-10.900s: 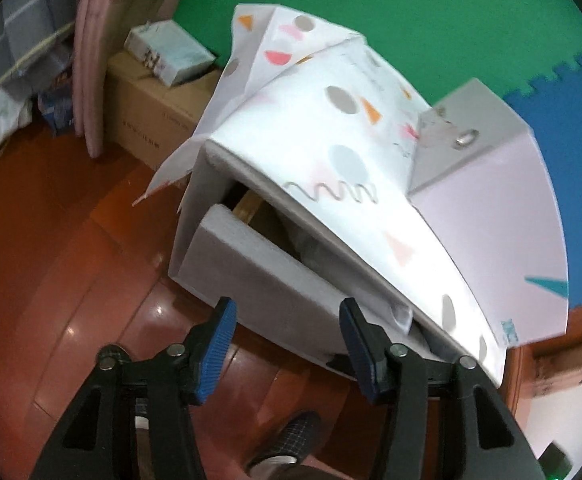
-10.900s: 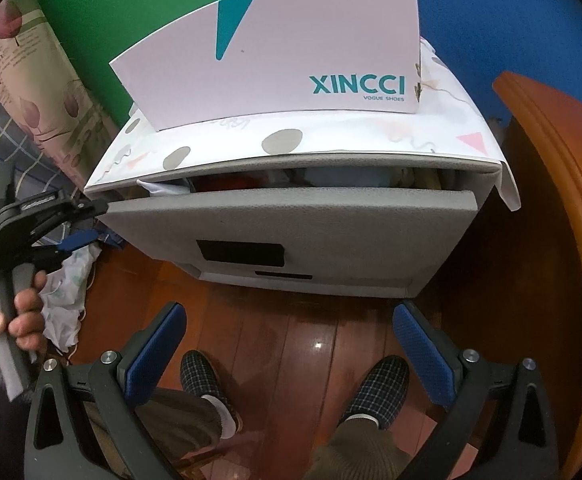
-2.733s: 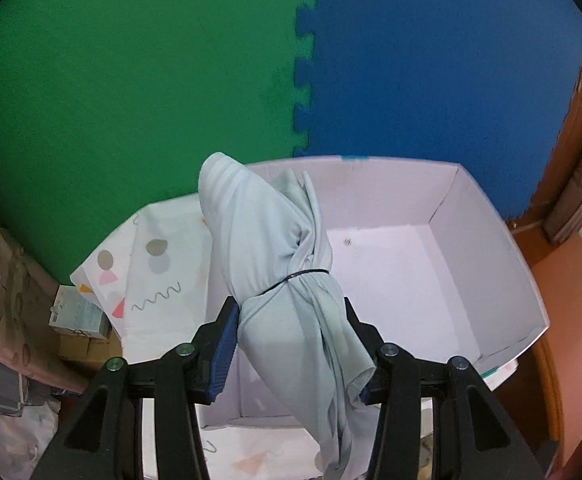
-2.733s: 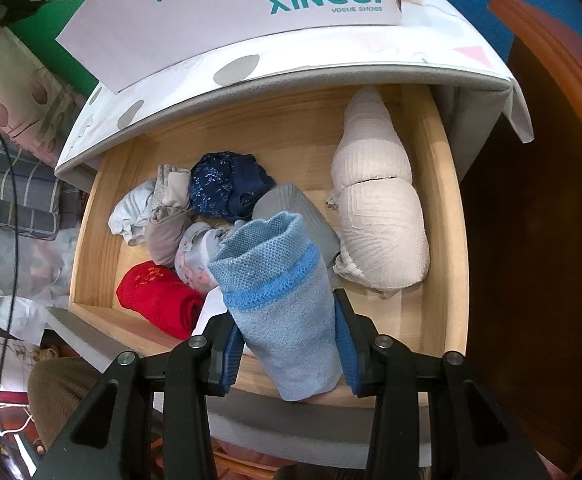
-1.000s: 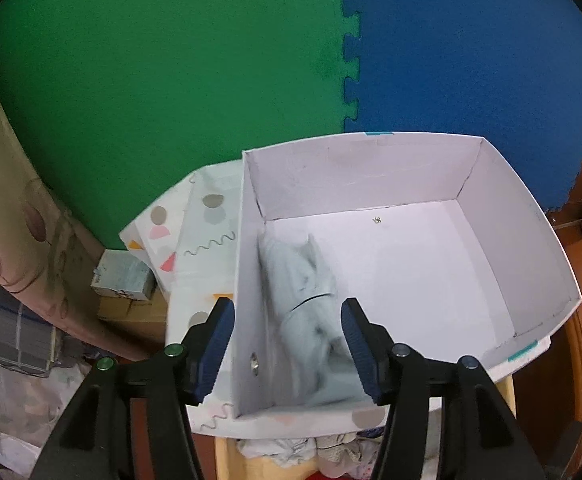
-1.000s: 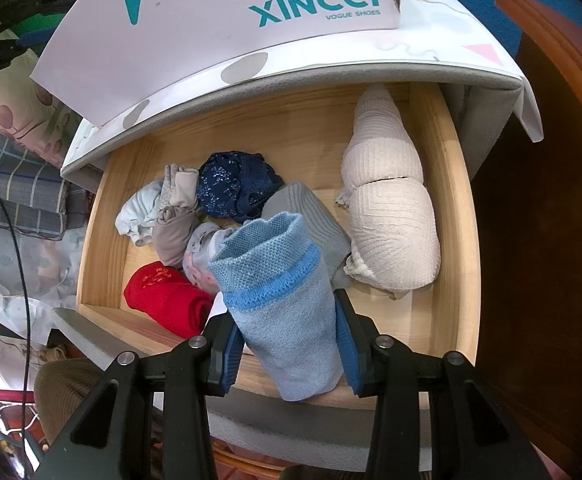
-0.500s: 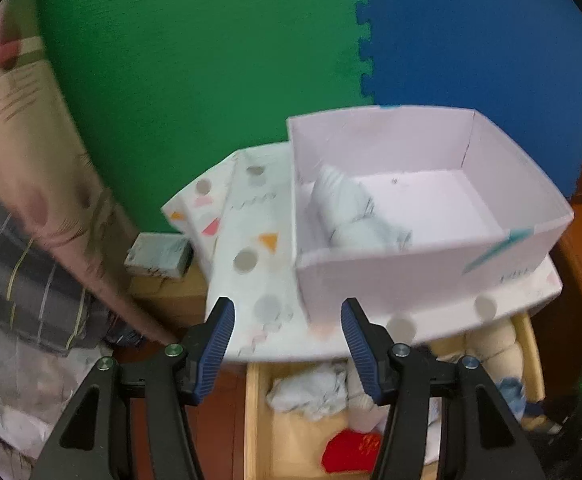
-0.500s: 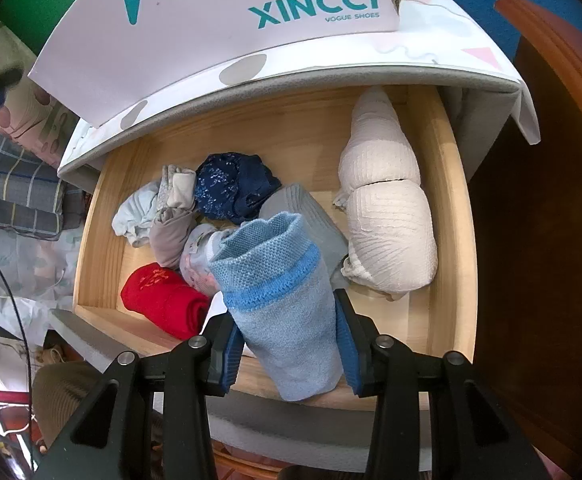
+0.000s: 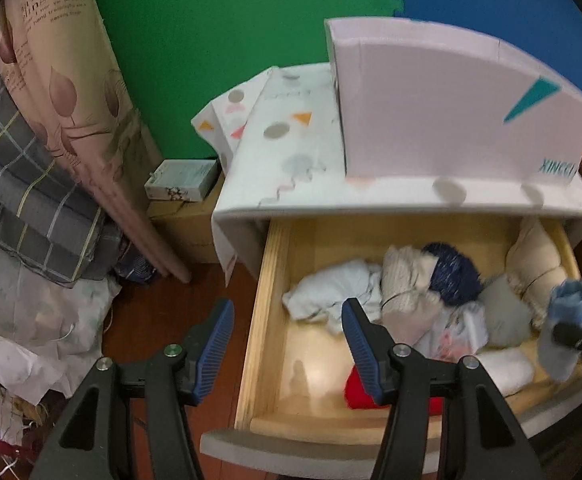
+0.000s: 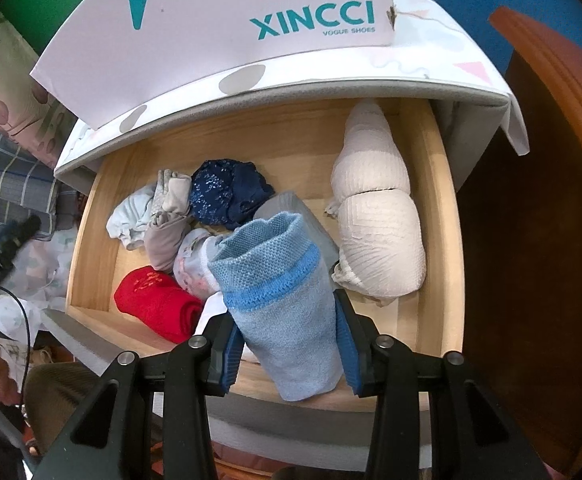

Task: Take underwear out of drawer
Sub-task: 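Withdraw the left tool from the box back over the drawer, then carry the light blue sock into the white box and open the right tool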

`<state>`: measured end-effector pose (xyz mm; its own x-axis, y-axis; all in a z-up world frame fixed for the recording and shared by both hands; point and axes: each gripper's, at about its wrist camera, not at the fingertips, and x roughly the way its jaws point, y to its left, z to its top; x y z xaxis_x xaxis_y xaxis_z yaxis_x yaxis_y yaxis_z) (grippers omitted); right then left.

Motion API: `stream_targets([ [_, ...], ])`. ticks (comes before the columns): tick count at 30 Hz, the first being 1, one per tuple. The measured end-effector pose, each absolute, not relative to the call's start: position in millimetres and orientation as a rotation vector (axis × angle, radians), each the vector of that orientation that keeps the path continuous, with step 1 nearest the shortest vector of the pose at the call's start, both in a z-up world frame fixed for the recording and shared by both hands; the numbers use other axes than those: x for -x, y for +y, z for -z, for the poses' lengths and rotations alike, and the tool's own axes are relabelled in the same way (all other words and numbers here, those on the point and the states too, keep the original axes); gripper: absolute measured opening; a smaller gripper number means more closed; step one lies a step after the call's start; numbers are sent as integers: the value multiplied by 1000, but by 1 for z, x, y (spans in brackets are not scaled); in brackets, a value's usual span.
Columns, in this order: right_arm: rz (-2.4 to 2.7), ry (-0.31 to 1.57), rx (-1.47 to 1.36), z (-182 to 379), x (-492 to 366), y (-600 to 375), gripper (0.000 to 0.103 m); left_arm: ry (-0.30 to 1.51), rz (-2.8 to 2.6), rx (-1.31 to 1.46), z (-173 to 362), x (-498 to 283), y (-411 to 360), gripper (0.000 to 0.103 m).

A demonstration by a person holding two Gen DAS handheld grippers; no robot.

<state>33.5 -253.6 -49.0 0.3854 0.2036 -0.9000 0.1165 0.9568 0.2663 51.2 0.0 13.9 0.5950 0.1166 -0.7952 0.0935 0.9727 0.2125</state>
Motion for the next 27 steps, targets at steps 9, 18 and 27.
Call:
stream_targets([
  [9,-49,1160,-304,45,-31,-256,39,946,2,-144,-5,-49,19,58],
  [18,-52,1130,-354,37,-29,-268,39,970,-27,-40,-1,-53,36,58],
  [27,-88,1081,-310,-7,-39,-265,39,960,-18,-64,0,-54,32,58],
])
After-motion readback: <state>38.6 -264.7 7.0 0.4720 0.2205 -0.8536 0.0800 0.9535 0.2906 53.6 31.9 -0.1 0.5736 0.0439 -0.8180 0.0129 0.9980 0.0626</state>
